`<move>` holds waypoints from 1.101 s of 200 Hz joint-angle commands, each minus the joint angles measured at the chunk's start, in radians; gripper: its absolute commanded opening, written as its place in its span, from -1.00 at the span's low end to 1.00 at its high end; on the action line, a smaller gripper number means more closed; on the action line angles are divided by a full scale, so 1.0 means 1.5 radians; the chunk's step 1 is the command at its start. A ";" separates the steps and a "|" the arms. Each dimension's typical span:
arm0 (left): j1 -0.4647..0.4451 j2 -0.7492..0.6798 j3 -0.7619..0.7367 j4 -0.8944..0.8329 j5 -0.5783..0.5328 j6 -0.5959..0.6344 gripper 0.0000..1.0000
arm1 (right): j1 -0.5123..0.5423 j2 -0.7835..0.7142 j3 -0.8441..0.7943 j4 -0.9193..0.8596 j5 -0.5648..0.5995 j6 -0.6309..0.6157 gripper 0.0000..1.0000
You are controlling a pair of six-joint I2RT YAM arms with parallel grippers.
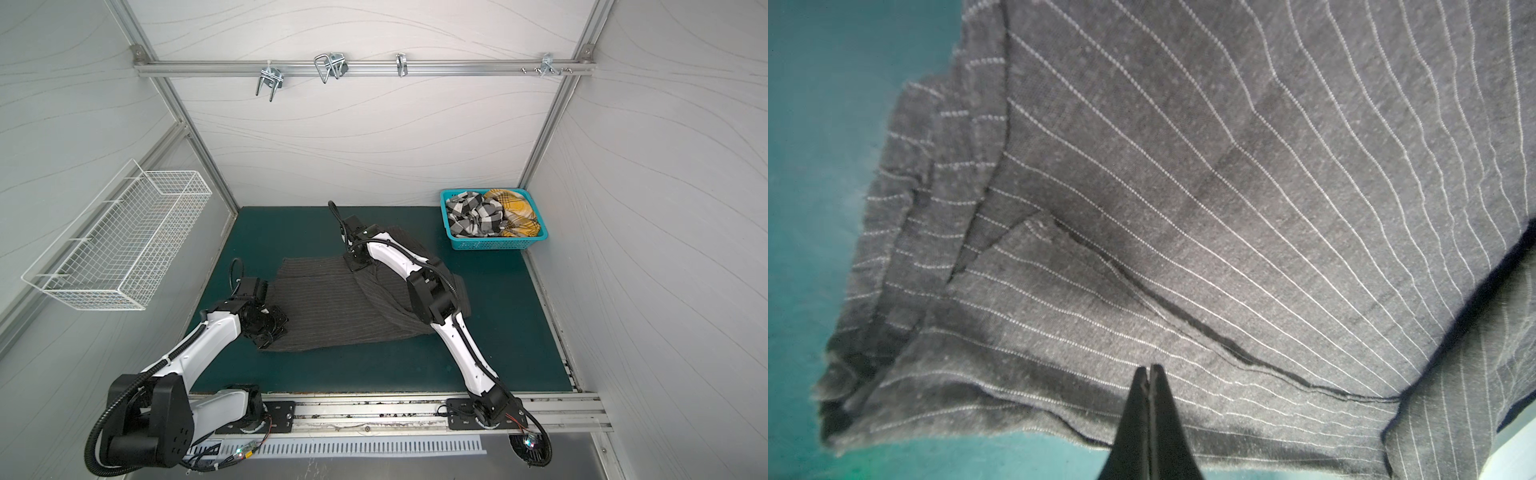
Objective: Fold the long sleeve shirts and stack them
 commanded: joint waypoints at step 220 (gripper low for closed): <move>-0.231 -0.149 0.094 0.311 0.105 0.106 0.93 | -0.049 -0.648 -0.526 0.115 -0.389 0.122 -1.00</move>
